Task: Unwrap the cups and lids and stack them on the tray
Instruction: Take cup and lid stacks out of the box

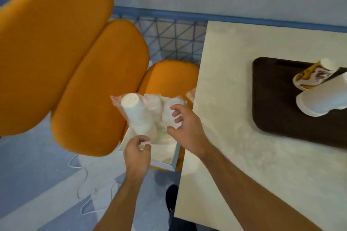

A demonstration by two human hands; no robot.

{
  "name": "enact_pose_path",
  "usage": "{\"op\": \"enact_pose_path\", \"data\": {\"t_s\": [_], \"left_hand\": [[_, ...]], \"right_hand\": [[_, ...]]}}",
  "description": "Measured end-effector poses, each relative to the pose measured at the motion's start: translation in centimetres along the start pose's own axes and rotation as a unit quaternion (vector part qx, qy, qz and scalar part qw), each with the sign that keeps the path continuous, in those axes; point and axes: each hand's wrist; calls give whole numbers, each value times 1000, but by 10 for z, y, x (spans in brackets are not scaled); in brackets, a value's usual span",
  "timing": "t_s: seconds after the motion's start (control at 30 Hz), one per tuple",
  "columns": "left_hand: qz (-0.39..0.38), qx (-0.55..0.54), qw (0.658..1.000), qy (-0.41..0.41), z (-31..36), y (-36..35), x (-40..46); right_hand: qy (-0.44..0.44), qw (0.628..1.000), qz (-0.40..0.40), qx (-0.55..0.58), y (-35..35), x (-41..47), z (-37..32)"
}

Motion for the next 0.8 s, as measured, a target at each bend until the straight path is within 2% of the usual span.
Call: {"op": "enact_pose_path", "data": {"t_s": [0.07,0.17,0.3,0.6,0.7,0.8], "left_hand": [[-20,90,996,12,-24,11,30],[-95,240,966,12,-66,23,70],[-175,326,929,13,-113,23,99],[-189,243,951,-5,-149,16,105],[-184,264,947,-17,-142,17,104],[-141,293,943,-68,-126,16,100]], "right_hand": [[-30,999,-30,-11,-31,29,6],[-50,996,-70,-19,-71,71,14],[-43,996,-83,-7,-112,107,27],[-93,990,-78,71,-161,127,39],[-114,989,-69,71,-158,126,46],[-159,981,-23,109,-153,120,51]]}}
Point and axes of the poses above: each hand's wrist, its own x-axis towards the middle knuckle, its own y-axis out of the back of the hand, z = x × y, and after that the axes turned 4 degrees about -z, right-handed
